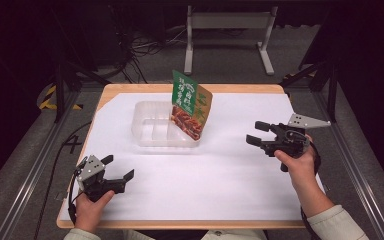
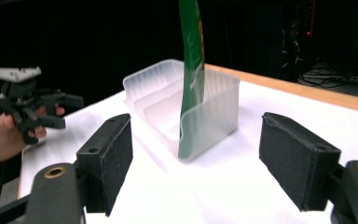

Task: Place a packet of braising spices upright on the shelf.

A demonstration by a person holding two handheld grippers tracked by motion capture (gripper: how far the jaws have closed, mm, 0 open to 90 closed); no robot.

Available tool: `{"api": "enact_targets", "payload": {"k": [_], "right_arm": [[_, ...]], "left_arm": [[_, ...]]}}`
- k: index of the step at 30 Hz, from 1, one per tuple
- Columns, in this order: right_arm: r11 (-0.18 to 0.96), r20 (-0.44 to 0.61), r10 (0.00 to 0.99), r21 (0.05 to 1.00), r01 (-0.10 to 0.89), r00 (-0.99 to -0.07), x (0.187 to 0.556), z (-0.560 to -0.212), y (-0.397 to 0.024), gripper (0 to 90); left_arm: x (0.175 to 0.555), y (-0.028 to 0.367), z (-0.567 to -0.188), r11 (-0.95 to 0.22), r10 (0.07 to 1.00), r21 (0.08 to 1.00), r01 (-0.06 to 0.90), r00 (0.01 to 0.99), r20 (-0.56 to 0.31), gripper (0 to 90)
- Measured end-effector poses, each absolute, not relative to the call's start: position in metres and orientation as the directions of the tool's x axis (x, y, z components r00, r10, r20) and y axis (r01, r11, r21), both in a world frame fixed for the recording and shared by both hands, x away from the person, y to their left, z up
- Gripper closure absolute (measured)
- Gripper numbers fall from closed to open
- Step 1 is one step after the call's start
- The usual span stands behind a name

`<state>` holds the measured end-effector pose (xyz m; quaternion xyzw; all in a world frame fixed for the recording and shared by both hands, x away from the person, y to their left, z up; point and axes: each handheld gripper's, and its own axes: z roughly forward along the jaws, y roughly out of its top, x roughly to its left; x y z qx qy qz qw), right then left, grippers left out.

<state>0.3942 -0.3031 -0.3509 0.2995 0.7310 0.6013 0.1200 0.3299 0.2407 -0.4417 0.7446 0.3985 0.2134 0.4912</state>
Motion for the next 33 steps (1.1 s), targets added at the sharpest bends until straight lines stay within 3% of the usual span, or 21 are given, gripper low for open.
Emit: {"api": "enact_targets", "payload": {"k": [15, 26, 33], "right_arm": [[0.146, 0.19, 0.573, 0.934, 0.327, -0.797, 0.387, -0.394, -0.31, 24.1], [0.255, 0.107, 0.566, 0.92, 0.297, -0.817, 0.38, -0.422, -0.3, 22.5], [0.282, 0.107, 0.566, 0.907, 0.314, -0.817, 0.377, -0.435, -0.295, 22.6]], "left_arm": [[0.323, 0.248, -0.442, -0.197, 0.813, 0.9, 0.388, 0.578, -0.071, 7.1], [0.323, 0.247, -0.442, -0.192, 0.807, 0.902, 0.386, 0.585, -0.078, 7.0], [0.323, 0.247, -0.442, -0.191, 0.804, 0.905, 0.379, 0.59, -0.077, 7.0]]}}
